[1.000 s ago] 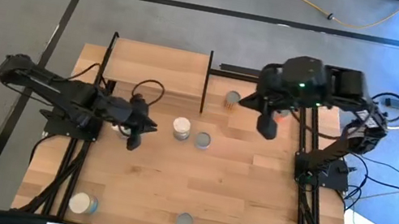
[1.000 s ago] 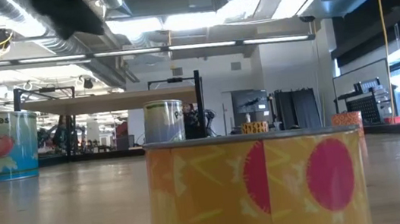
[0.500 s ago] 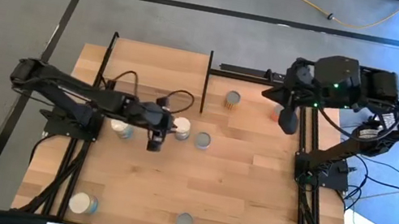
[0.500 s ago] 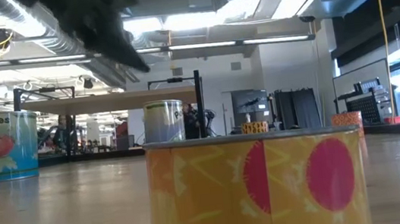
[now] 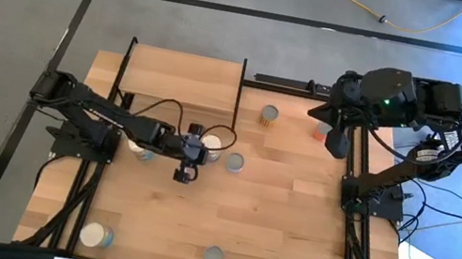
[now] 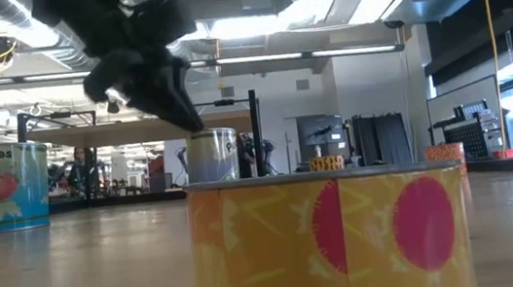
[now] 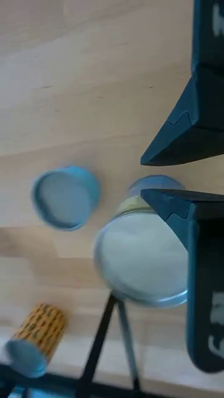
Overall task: Pick and place cans onto a shelf
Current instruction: Put the blue canned peas on the shelf
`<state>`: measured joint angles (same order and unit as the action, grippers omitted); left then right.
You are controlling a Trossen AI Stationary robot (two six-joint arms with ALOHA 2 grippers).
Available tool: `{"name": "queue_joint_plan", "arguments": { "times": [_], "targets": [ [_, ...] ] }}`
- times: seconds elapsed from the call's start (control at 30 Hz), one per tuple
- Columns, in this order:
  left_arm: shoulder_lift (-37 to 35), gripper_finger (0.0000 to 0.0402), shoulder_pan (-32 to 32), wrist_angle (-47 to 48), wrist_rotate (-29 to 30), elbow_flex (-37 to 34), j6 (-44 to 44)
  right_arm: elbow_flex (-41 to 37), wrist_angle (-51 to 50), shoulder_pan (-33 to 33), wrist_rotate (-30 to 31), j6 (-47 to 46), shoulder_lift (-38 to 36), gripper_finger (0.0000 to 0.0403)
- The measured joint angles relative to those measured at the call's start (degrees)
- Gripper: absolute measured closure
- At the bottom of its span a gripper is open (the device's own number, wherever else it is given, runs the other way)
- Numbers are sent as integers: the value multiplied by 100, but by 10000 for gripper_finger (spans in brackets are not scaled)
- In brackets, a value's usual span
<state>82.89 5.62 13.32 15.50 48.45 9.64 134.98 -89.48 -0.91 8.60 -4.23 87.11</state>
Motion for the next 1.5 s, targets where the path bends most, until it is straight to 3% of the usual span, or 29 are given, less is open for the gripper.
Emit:
{"name": "queue_joint_plan", "arguments": {
  "times": [0.33, 0.63, 1.0, 1.23, 1.5],
  "targets": [
    [-8, 339, 39, 970, 448, 990, -180, 0, -26, 0, -2, 20, 0, 392],
    [4, 339, -281, 1211, -80, 831, -924, 0, -56, 0, -2, 20, 0, 392],
    [154, 339, -423, 1078, -589, 814, -905, 0, -54, 0, -2, 157, 0, 392],
    [588, 339, -421, 977, -604, 808, -545, 0, -54, 0, -3, 157, 3, 392],
    [486, 339, -405, 1192, -488, 1149, -485, 0, -54, 0, -4, 154, 4, 392]
  ]
}}
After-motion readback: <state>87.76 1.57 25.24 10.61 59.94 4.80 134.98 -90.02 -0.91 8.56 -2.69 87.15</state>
